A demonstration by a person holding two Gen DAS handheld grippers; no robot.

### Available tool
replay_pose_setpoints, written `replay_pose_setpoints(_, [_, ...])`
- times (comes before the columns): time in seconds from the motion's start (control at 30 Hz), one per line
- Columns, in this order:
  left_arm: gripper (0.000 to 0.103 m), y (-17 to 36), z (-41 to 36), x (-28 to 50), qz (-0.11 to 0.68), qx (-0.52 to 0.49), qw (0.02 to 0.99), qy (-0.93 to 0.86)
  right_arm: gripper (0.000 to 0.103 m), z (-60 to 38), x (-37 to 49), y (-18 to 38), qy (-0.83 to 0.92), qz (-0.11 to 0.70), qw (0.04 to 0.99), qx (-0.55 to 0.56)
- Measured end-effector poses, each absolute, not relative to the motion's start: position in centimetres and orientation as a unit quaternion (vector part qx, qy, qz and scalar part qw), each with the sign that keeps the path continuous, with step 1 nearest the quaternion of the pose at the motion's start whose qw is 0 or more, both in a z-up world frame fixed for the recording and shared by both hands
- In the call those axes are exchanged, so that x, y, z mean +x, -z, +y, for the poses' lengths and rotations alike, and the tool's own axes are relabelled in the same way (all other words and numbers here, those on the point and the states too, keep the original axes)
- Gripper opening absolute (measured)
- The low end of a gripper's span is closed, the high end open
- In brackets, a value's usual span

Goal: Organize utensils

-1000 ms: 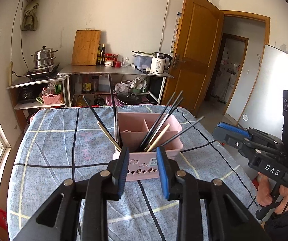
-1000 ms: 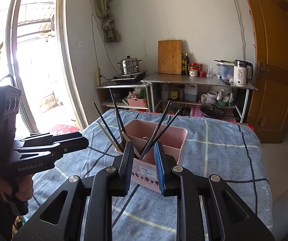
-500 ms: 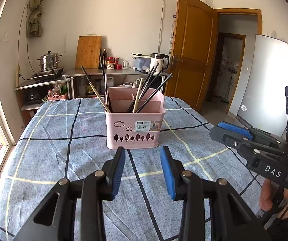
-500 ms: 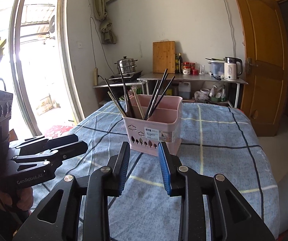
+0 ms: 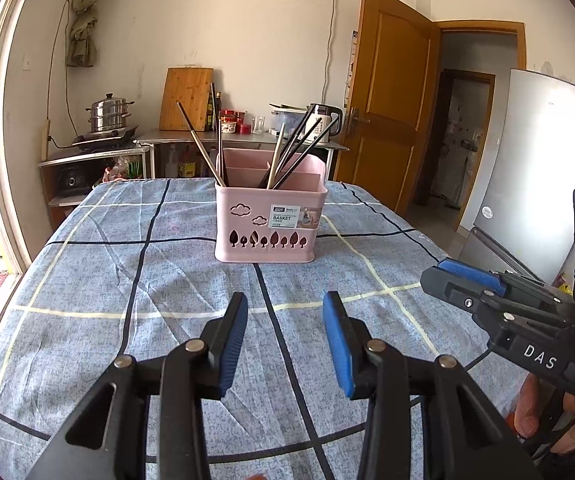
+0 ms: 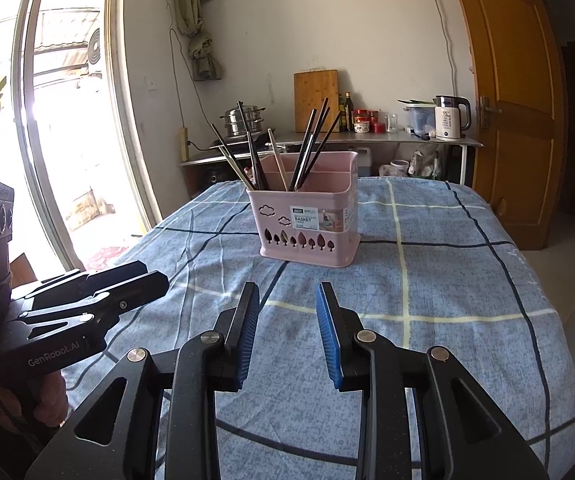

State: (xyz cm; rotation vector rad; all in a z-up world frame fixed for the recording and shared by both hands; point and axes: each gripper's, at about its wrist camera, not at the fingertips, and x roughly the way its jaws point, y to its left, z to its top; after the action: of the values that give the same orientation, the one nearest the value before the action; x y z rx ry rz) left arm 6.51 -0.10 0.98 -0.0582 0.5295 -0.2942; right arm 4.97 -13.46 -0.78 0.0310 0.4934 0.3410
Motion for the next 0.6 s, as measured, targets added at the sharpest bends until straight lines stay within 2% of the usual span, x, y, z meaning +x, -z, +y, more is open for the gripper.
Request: replay_pose_setpoints(0.6, [0.041,-0.57,-0.44,6.28,0.259,-0.023,0.956,0.138,0.030,-13.12,4.42,0.99,-0.152,0.238,0.959,-0.001])
